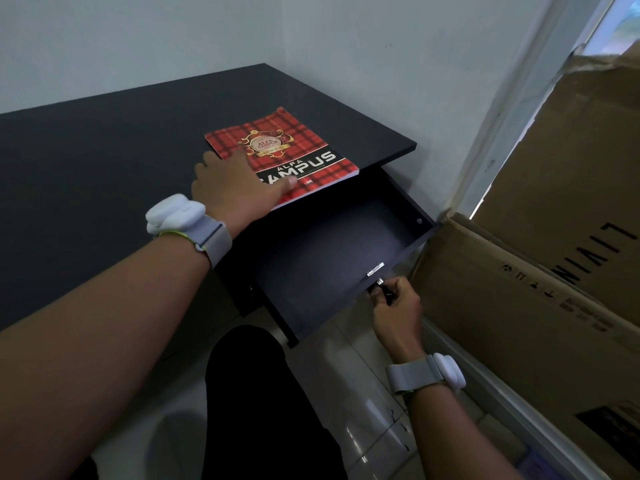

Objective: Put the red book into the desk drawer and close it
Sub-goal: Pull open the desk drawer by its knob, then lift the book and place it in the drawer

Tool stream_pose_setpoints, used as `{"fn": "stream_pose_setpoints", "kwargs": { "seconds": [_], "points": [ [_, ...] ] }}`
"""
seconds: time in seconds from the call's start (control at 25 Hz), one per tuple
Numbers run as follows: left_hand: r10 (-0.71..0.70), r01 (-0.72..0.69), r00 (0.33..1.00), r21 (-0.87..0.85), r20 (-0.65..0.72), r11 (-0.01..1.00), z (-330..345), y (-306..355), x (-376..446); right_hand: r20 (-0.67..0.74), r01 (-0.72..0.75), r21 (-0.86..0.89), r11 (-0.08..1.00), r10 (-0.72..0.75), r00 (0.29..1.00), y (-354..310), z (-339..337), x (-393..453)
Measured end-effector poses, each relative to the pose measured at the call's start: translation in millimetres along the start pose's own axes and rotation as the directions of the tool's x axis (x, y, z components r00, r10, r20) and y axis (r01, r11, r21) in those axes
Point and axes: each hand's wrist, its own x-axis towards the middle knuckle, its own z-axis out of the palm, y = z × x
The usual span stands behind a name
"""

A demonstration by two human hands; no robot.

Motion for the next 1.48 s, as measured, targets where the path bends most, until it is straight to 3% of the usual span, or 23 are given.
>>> {"fn": "stream_pose_setpoints", "kwargs": {
  "seconds": [0.2,0.36,0.6,0.72,0.92,1.04,1.24,1.48],
  "points": [
    [-0.042,0.045,0.994,-0.027,0.102,0.999,-13,13,18,0.021,-0.023,-0.014,1.000,0.023,1.000,5,2,3],
    [-0.027,0.030,0.994,-0.023,0.107,0.999,-13,14,16,0.025,-0.019,-0.055,0.998,0.021,0.999,8,3,4],
    [-0.184,0.257,0.947,-0.276,0.265,0.926,-28,12,22,0.065,-0.024,-0.104,0.994,0.031,0.997,11,6,5],
    [-0.185,0.284,0.939,-0.349,0.289,0.893,-26,10,26,0.082,-0.016,-0.108,0.994,0.025,0.996,14,10,7],
    [-0.143,0.345,0.919,-0.574,0.367,0.743,-20,-3,27,0.107,-0.009,-0.156,0.988,0.026,0.994,16,12,9],
    [0.013,0.397,0.895,-0.809,0.446,0.434,-23,5,14,0.124,0.002,-0.182,0.983,0.021,0.992,17,13,10],
    [0.158,0.578,0.798,-0.813,0.581,0.074,-24,17,-12,0.148,-0.016,-0.175,0.984,0.042,0.988,18,12,14],
    [0.203,0.619,0.746,-0.773,0.634,0.137,-11,27,-52,0.139,-0.019,-0.184,0.983,0.046,0.989,17,12,14]
  ]
}}
